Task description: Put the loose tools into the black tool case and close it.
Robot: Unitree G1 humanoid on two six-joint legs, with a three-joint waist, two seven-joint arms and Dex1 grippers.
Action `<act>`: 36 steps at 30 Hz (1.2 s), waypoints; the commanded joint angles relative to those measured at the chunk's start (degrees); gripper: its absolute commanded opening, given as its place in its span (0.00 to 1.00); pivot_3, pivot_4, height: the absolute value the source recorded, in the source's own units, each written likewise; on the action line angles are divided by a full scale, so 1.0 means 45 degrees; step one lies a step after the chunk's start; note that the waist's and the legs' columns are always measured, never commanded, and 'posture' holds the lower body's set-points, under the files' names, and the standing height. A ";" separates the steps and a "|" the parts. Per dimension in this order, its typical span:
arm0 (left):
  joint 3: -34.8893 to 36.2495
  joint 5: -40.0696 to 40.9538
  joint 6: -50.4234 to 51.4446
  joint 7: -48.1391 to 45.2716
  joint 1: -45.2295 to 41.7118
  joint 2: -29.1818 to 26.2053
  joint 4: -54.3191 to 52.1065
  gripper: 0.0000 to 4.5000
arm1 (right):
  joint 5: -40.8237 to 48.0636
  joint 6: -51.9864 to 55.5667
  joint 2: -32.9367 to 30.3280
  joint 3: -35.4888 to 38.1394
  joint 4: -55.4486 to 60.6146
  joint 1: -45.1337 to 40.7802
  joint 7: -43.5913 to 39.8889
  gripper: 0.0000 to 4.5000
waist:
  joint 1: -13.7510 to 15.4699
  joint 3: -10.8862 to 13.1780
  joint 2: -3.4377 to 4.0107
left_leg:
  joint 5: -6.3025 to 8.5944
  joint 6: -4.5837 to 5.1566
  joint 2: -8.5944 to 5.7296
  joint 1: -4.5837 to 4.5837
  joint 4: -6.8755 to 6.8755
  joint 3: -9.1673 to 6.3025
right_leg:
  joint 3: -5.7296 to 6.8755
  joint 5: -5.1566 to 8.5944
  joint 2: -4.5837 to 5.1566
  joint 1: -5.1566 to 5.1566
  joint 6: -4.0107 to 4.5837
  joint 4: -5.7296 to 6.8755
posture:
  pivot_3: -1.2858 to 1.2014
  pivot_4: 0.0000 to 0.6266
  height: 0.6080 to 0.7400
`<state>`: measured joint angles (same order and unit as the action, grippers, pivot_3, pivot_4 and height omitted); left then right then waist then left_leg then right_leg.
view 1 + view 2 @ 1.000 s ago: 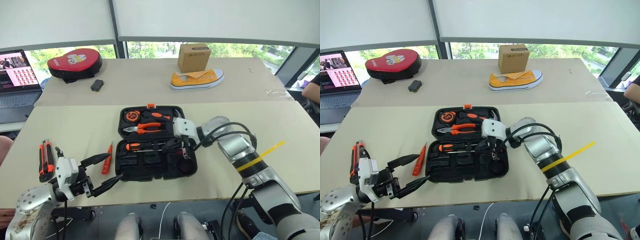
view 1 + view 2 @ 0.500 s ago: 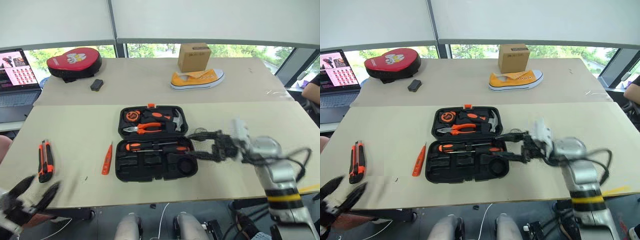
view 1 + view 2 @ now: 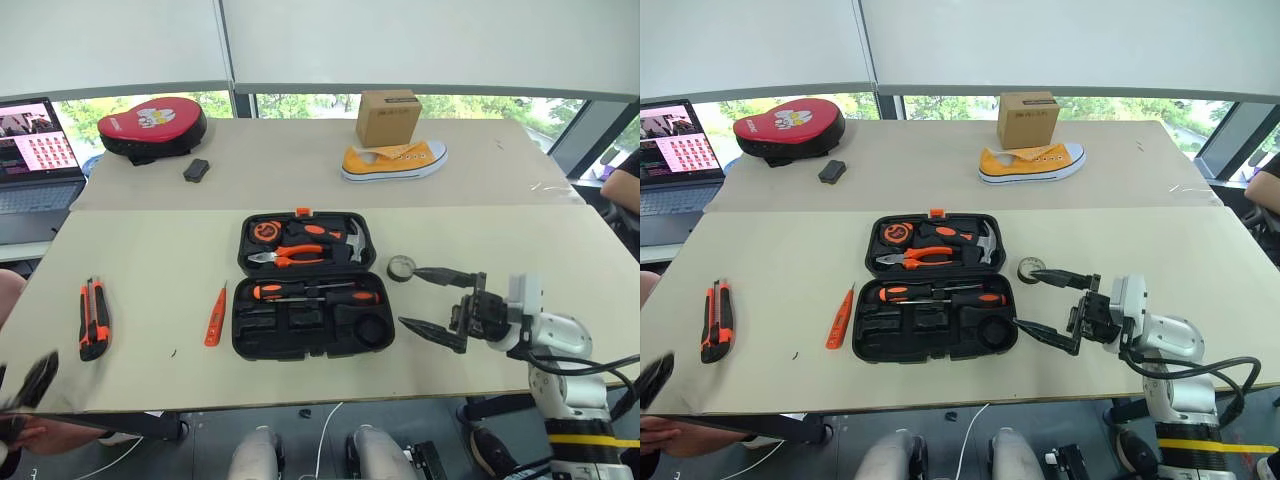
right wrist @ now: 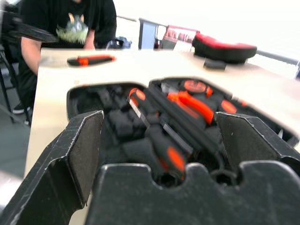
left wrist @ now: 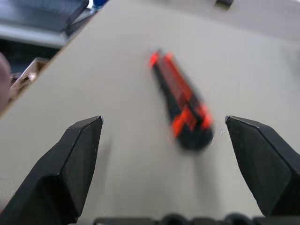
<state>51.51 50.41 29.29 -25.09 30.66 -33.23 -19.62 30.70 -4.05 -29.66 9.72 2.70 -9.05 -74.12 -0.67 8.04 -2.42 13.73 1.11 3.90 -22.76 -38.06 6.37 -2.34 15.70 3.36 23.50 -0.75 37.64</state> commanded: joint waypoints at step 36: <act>-0.6517 -0.1633 0.5811 0.2386 -0.4910 -0.0955 -0.2697 0.10 | 0.0506 -0.0007 -0.0602 -0.0220 0.1863 0.0310 0.0108 1.00 | 0.0224 0.0037 0.0058 | 0.0005 -0.0040 -0.0014 0.0097 0.0053 -0.0004 | -0.0020 0.0007 0.0006 -0.0082 0.0008 -0.0016 | 0.52 0.24 1.00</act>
<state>17.89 42.92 57.54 -12.16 8.07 -36.53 -32.05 31.23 -4.45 -31.32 7.44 8.53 -7.88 -74.45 0.34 8.21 -2.16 13.75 0.93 3.85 -22.33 -37.82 6.35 -2.41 15.73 3.38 23.13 -0.71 37.56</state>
